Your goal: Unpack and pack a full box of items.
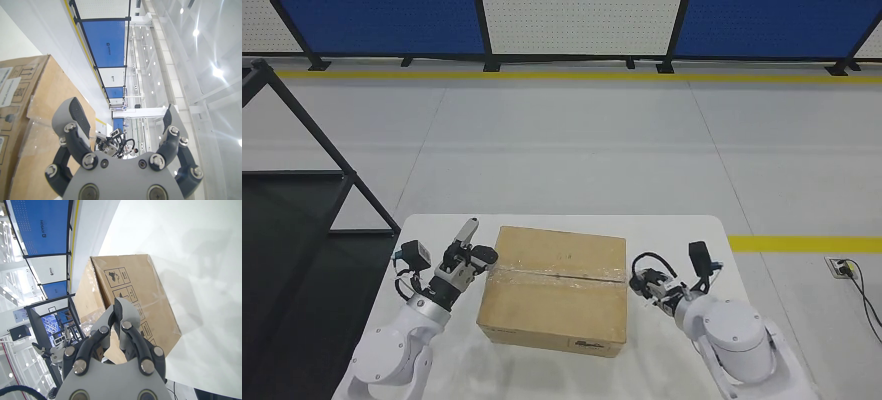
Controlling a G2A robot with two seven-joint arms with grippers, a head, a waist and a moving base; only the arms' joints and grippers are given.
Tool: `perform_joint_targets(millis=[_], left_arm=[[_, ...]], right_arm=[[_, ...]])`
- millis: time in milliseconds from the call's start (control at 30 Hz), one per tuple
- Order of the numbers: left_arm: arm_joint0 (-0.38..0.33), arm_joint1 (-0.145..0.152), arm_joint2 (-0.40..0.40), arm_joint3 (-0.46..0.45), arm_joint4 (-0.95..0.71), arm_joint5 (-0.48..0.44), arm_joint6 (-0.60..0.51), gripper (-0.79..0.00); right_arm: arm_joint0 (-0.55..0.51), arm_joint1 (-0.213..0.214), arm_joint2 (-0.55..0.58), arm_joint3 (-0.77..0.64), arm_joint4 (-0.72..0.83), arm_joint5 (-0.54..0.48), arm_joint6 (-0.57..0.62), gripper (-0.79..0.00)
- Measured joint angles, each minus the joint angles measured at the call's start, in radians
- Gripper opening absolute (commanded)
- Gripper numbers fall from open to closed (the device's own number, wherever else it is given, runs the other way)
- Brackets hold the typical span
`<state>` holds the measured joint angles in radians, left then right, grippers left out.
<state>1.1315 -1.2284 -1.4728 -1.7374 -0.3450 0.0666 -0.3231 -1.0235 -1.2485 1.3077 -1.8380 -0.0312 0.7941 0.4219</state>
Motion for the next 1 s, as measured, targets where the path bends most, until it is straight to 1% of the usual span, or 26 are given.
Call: perform_joint_targets(millis=[133, 267, 367, 467, 600, 667, 800, 1000], left_arm=[[0.004, 0.0, -0.001, -0.002, -0.001, -0.007, -0.002, 0.0], [0.018, 0.0, -0.029, 0.002, -0.023, -0.024, 0.024, 0.0], [0.038, 0.002, -0.069, 0.008, -0.05, -0.039, 0.039, 0.0], [0.073, 0.005, -0.115, 0.007, -0.08, -0.057, 0.047, 0.0], [0.125, 0.008, -0.169, 0.003, -0.106, -0.08, 0.053, 0.0], [0.144, 0.009, -0.19, 0.006, -0.121, -0.089, 0.058, 0.0], [0.177, 0.01, -0.223, 0.012, -0.148, -0.092, 0.057, 0.0], [0.177, 0.01, -0.222, 0.012, -0.147, -0.091, 0.056, 0.0]], right_arm=[[-0.033, -0.004, 0.0, -0.053, 0.043, -0.066, -0.021, -0.785], [0.006, -0.011, -0.062, -0.05, 0.033, -0.075, -0.017, -0.785], [0.069, -0.021, -0.127, -0.003, 0.043, -0.063, 0.005, -0.785], [0.153, -0.038, -0.205, 0.069, 0.058, -0.049, 0.013, -0.785], [0.281, -0.076, -0.309, 0.19, 0.127, -0.051, -0.001, -0.785], [0.328, -0.089, -0.346, 0.235, 0.146, -0.047, -0.007, -0.785], [0.332, -0.09, -0.348, 0.238, 0.146, -0.045, -0.008, -0.785], [0.324, -0.091, -0.349, 0.24, 0.154, -0.055, -0.009, -0.785]])
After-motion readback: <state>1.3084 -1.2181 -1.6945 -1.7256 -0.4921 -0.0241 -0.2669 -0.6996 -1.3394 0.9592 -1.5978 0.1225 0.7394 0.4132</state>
